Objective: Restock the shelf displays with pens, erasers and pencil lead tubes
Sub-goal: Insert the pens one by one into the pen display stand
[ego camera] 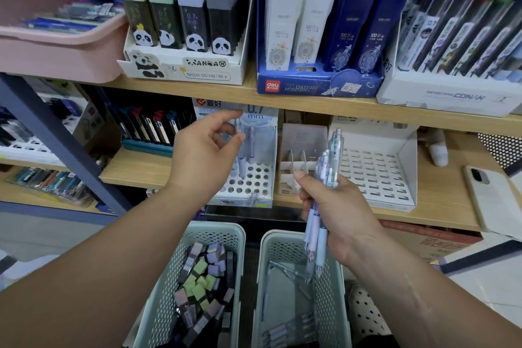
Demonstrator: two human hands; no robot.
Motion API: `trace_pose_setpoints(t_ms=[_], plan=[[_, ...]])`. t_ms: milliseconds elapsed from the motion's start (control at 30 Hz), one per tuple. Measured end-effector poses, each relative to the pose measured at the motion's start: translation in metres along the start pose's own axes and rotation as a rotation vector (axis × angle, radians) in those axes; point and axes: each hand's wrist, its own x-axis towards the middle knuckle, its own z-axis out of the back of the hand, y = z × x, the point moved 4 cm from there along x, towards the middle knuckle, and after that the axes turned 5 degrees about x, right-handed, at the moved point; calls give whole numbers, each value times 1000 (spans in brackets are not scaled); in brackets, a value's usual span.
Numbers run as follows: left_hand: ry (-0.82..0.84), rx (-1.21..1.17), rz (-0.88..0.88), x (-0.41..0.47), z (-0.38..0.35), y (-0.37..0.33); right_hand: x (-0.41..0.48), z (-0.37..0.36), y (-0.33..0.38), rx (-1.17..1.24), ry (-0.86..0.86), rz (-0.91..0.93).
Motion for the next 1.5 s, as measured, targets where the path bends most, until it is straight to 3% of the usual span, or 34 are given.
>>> trace_pose_setpoints(t_ms=[233, 700, 1067, 1400, 1500], plan=[[-54, 245, -79, 9, -1, 8, -2, 5, 2, -12, 20, 3], [-90, 370, -104, 13, -9, 11, -2, 11, 6, -22, 26, -2], [-11, 711, -329, 11, -22, 14, -2, 8, 4, 30, 108, -73], [138, 899, -261, 6, -24, 10, -9, -6, 4, 115, 270, -158], [158, 760, -252, 1, -22, -1, -9, -10, 2, 55, 280, -145]])
